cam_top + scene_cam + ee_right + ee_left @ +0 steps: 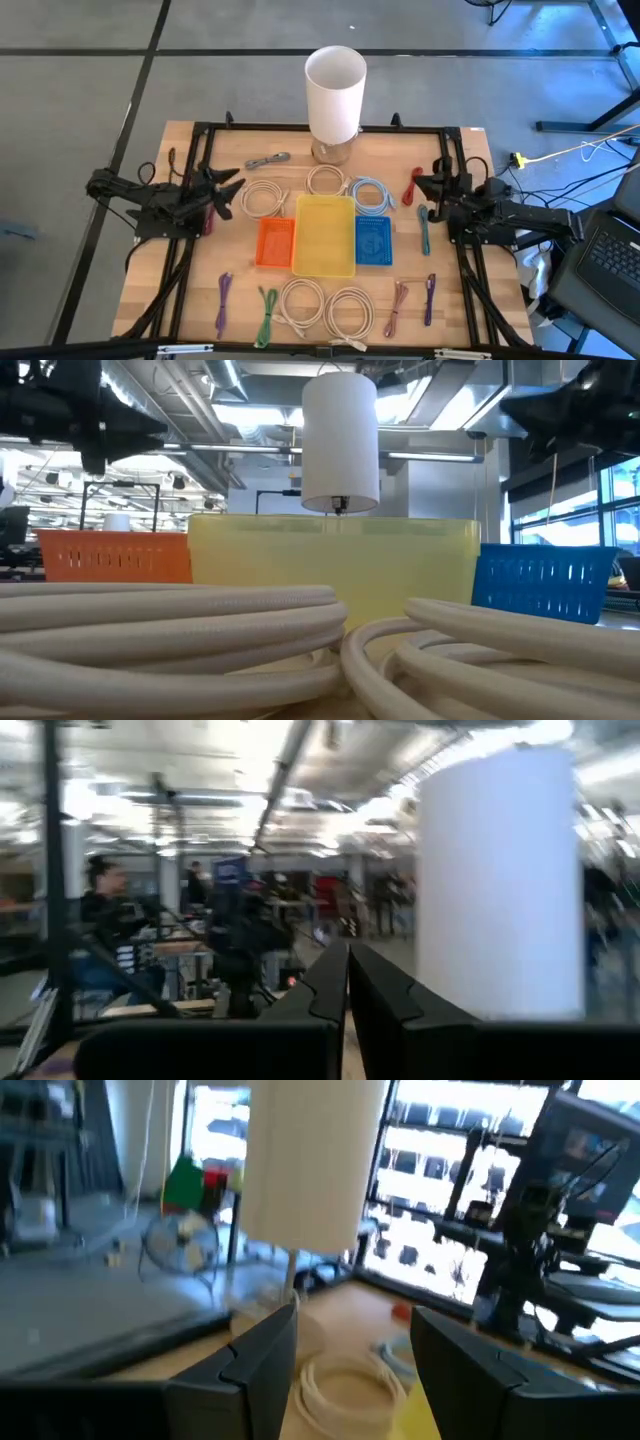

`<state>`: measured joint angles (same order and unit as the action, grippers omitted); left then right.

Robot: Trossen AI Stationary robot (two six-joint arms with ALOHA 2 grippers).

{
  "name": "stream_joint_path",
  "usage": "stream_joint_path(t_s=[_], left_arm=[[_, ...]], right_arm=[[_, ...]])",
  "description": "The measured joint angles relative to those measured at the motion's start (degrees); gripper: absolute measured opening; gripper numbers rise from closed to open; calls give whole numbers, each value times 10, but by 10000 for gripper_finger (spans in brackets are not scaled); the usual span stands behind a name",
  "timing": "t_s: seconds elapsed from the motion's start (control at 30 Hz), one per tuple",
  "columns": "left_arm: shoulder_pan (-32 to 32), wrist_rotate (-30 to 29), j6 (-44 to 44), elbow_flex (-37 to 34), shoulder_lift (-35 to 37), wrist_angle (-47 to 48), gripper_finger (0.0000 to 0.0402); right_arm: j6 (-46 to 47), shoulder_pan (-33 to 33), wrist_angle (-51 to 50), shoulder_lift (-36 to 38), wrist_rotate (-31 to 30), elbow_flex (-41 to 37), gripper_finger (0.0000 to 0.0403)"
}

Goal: Pick & Place USB Port
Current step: Put the small red charger cable into the blue bin

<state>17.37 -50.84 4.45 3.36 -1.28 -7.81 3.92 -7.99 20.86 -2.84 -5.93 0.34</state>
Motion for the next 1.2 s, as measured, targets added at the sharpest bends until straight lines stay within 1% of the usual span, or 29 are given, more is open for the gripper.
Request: stream_joint_path(t_s=[0.1,0.2,0.3,0.37,0.43,0.47,0.53,0.6,0.63,0.67,0.73,0.8,0.87,1.03,1.2], left_arm=[[-10,12,-82,0,0,-59,187],[-26,15,-124,1,0,-112,183],[-37,46,-129,12,0,-114,179],[-41,47,-127,20,-5,-114,177],[-42,44,-127,26,-13,-113,176],[-41,40,-127,28,-19,-113,176],[-41,21,-113,29,-32,-115,176],[-41,-6,-81,29,-42,-114,175],[-41,-9,-68,29,-48,-116,174],[-41,-7,-58,29,-53,-115,174],[-41,-2,-43,29,-64,-115,173],[-41,-3,-34,29,-73,-115,173],[-41,-5,-27,29,-81,-115,173],[-41,-5,-21,29,-101,-115,173],[-41,-5,-21,29,-117,-114,173]], right_arm=[[16,-1,-6,-29,-53,0,19],[41,-5,-24,-67,-94,15,19],[61,-10,-80,-114,-109,70,19],[61,-14,-144,-157,-115,134,19],[63,-16,-227,-210,-131,214,19],[70,-16,-282,-241,-150,259,19],[115,-16,-416,-302,-214,344,19],[202,-19,-574,-366,-278,427,19],[256,-23,-645,-393,-295,460,19],[309,-27,-710,-420,-303,489,19],[392,-34,-808,-464,-303,526,19],[446,-38,-869,-497,-300,540,19],[485,-41,-888,-518,-294,538,19],[524,-51,-862,-552,-241,497,19],[542,-71,-827,-575,-208,443,19]])
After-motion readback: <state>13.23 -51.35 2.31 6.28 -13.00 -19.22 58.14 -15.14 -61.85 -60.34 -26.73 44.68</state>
